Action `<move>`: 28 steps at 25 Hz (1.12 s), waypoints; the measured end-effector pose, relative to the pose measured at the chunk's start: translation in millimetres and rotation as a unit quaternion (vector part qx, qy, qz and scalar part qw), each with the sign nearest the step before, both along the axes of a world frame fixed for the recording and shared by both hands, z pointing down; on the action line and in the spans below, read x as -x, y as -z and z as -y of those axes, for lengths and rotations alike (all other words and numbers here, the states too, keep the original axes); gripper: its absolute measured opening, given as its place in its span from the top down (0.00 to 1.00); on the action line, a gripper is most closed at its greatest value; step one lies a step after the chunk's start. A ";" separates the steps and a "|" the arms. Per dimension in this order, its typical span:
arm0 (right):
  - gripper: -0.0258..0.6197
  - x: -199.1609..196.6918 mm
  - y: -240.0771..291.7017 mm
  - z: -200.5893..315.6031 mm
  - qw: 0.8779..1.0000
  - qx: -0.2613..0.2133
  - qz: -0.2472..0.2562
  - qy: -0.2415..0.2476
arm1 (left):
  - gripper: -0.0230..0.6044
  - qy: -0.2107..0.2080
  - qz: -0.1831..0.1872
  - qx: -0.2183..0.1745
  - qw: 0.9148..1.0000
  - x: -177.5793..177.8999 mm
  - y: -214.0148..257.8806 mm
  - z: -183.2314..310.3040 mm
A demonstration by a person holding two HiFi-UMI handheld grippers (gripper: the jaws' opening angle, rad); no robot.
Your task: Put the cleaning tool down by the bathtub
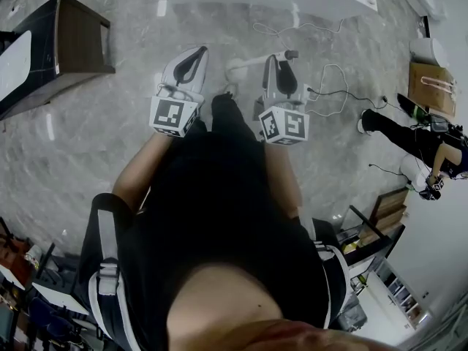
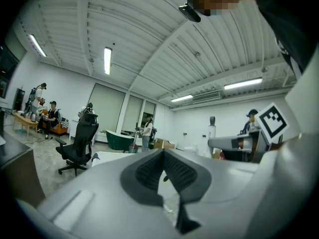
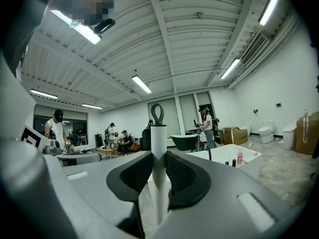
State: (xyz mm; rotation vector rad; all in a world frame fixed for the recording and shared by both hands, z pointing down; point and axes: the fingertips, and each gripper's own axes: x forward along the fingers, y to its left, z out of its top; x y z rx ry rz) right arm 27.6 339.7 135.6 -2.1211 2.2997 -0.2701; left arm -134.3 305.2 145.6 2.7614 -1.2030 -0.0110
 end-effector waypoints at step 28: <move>0.82 -143.5 -34.9 110.7 0.998 0.002 0.009 0.061 | 0.95 0.050 0.018 0.009 0.999 -154.1 -19.3 94.6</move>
